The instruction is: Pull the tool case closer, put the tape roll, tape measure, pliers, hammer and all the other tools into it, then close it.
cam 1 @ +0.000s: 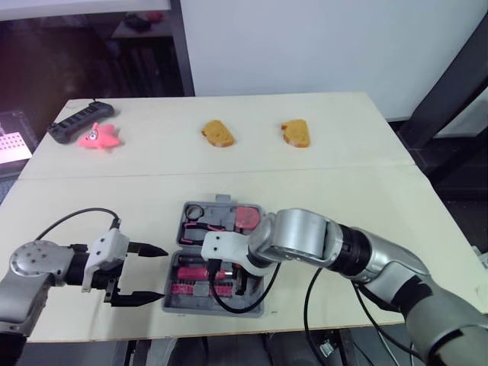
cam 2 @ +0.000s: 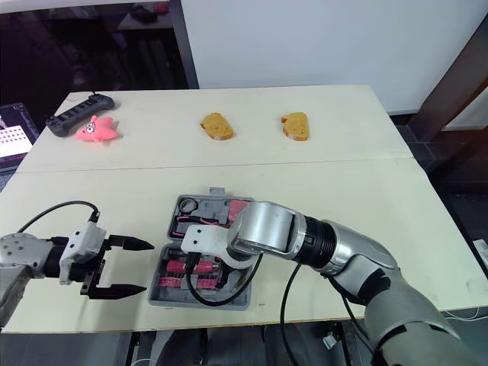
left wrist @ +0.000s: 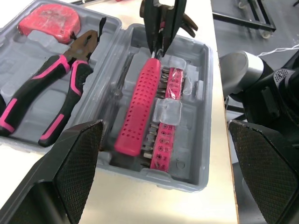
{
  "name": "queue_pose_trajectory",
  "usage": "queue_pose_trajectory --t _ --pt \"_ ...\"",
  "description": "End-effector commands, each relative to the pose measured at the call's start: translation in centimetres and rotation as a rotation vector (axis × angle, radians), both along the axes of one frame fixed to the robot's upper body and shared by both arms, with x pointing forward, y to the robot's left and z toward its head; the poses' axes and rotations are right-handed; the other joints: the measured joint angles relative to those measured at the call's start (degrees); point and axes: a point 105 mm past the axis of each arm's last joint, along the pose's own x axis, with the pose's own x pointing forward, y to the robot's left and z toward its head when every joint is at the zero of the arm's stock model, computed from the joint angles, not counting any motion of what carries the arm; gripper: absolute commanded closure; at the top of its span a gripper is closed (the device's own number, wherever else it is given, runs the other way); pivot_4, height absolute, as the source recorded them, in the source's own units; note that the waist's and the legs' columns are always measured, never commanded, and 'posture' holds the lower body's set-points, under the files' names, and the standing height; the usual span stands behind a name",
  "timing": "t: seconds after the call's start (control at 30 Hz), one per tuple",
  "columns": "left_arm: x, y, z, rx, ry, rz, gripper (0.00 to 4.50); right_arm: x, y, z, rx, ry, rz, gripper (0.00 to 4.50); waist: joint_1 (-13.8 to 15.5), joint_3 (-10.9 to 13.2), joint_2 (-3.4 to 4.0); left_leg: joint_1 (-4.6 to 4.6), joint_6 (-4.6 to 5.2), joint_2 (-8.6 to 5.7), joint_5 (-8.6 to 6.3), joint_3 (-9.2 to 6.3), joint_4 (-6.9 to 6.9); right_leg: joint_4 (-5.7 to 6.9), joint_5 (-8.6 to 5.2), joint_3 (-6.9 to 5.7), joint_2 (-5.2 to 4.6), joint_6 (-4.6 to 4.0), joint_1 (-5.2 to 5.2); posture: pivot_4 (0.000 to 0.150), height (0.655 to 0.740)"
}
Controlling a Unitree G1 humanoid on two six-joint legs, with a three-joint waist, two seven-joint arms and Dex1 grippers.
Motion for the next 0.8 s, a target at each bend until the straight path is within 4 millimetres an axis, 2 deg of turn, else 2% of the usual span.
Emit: queue_pose_trajectory --t 0.03,0.23,0.6,0.7,0.8 --pt "-0.1 0.5 0.7 0.004 -0.028 0.004 0.00 -0.3 0.8 0.5 0.016 -0.025 0.038 4.48 0.00 0.00 0.00 0.00 0.00 0.00 0.00 0.00 0.00 0.00 0.00 0.00 0.00 0.00 0.00 0.150 0.7400" --pt "-0.3 0.3 0.6 0.003 -0.028 0.005 0.00 0.0 1.6 0.3 0.024 -0.030 0.034 4.48 -0.04 0.00 0.00 0.00 0.00 0.00 0.00 0.00 0.00 0.00 0.00 -0.01 0.01 0.00 0.00 0.150 0.7400" --pt "-0.3 0.5 0.4 0.006 -0.026 0.013 0.00 0.7 1.4 -0.3 0.020 -0.029 0.016 4.48 0.01 0.00 0.00 0.00 0.00 0.00 0.00 -0.01 0.00 0.00 0.00 -0.02 0.00 0.00 0.01 0.150 0.7400" --pt "-0.3 0.5 0.4 0.006 -0.025 0.014 0.00 0.9 1.4 -0.2 0.024 -0.034 0.012 3.18 -0.01 0.00 0.00 0.00 0.00 0.00 0.00 -0.01 0.00 0.00 0.00 -0.02 0.00 0.00 0.00 0.150 0.7400" --pt "-0.3 0.6 0.4 0.005 -0.024 0.014 0.00 0.9 1.5 -0.1 0.029 -0.039 0.013 1.69 0.01 0.00 -0.01 0.00 0.00 0.00 0.00 -0.01 0.01 0.00 0.00 -0.02 0.00 0.00 0.01 0.150 0.7400"
